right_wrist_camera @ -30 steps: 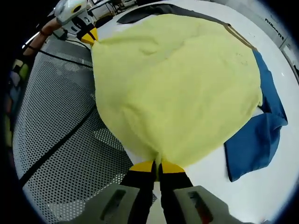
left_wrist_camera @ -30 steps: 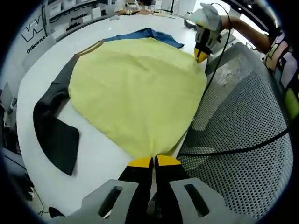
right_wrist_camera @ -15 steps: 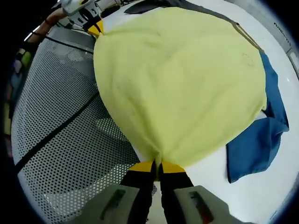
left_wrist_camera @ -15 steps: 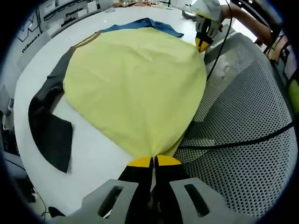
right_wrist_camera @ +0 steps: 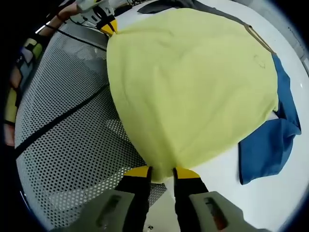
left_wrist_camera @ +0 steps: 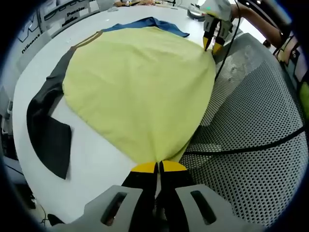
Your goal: Fold the garment on the visible template until the final outline fits inside the template.
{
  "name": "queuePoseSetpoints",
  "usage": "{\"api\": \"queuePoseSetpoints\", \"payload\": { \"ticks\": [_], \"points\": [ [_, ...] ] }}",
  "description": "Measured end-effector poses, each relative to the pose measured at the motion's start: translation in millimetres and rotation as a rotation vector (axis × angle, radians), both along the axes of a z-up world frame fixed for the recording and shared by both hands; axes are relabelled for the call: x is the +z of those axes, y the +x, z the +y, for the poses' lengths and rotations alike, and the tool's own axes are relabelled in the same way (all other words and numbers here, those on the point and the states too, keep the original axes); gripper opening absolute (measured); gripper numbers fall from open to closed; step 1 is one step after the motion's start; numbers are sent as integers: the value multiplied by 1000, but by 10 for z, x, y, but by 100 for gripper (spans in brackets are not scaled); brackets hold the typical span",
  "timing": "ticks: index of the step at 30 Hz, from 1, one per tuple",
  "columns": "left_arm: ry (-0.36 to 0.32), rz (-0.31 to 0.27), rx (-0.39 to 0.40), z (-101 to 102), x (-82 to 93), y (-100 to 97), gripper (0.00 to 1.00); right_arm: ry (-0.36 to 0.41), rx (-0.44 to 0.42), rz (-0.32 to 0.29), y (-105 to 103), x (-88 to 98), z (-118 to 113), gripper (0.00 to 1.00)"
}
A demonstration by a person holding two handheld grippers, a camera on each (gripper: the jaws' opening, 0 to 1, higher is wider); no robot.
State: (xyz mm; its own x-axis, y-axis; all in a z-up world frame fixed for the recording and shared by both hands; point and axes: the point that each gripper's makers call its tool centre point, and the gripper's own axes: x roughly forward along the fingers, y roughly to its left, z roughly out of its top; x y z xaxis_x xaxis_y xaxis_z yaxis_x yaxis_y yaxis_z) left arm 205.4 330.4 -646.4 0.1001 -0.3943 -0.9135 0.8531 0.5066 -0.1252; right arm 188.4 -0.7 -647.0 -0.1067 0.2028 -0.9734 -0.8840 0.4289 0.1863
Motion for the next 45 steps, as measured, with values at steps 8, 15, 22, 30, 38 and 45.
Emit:
{"api": "queuePoseSetpoints", "payload": {
  "ticks": [8, 15, 22, 30, 38, 45],
  "points": [
    [-46, 6, -12, -55, 84, -88, 6, 0, -111, -95, 176, 144, -112, 40],
    [-207, -82, 81, -184, 260, 6, 21, 71, -231, -245, 521, 208, -63, 45],
    [-326, -137, 100, -286, 482, 81, 30, 94, -304, -345, 792, 338, -138, 47],
    [-364, -185, 111, -308, 617, 172, 40, 110, -363, -439, 1066, 365, -261, 50],
    [-383, -318, 166, -368, 713, 377, 54, 115, -453, -485, 1279, 310, -415, 46],
    [-479, -404, 178, -516, 925, 499, 60, 107, -476, -464, 1333, 193, -484, 38]
  ]
}}
